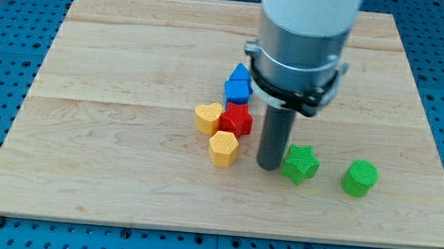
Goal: Move the red star towards the top center
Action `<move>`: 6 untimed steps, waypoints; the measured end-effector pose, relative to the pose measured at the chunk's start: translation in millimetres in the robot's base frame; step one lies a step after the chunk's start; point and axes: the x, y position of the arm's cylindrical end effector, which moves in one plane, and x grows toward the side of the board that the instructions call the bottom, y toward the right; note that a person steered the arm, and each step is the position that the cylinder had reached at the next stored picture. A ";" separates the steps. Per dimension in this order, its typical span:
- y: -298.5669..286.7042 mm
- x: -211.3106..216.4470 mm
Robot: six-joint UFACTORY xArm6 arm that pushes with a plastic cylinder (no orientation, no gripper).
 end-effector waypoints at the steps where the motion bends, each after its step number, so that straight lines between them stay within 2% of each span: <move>1: 14.8 0.5; 3: 39.6 9.9; 6: -12.9 10.0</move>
